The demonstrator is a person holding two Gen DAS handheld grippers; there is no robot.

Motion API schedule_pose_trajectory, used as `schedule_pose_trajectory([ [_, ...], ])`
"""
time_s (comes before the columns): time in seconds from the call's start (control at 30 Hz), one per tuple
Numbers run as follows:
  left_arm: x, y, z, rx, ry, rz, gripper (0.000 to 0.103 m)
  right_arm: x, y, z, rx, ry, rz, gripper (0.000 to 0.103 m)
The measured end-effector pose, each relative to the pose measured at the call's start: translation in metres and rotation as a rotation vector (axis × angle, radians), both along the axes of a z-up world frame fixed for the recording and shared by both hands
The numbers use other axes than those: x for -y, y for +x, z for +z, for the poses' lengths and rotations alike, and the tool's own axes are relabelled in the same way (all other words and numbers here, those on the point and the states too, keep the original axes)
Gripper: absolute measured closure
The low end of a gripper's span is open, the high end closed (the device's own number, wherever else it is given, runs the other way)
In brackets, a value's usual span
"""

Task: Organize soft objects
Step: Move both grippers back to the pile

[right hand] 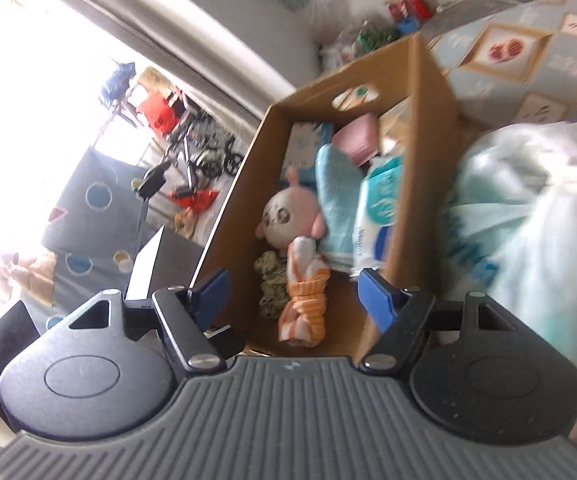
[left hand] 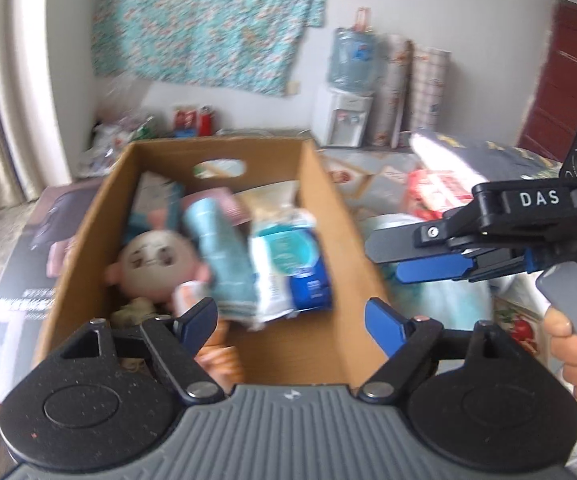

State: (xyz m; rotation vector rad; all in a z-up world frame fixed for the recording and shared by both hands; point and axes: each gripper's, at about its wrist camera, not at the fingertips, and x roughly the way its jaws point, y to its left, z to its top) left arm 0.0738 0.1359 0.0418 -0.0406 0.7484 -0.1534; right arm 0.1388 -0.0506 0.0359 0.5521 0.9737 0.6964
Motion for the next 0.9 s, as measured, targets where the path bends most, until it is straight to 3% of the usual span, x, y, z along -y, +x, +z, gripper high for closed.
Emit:
schedule_pose_trajectory([
  [0.3,0.090,0.000,-0.007,0.052,-0.052,-0.171,0.019,0.142,-0.044,-0.010,0.025,0.017,-0.271,0.031],
  [0.5,0.161,0.006,-0.024,0.071,-0.048,-0.282,0.019,0.223,-0.064,-0.030,0.034,-0.032,-0.410,0.031],
  [0.67,0.219,0.013,-0.049,0.091,-0.040,-0.341,0.022,0.261,-0.056,-0.046,0.038,-0.090,-0.423,0.031],
  [0.83,0.261,0.025,-0.076,0.084,-0.030,-0.393,0.039,0.283,-0.029,-0.056,0.053,-0.190,-0.345,0.031],
  [0.9,0.275,0.032,-0.085,0.078,-0.025,-0.409,0.042,0.291,-0.014,-0.061,0.065,-0.201,-0.307,0.031],
])
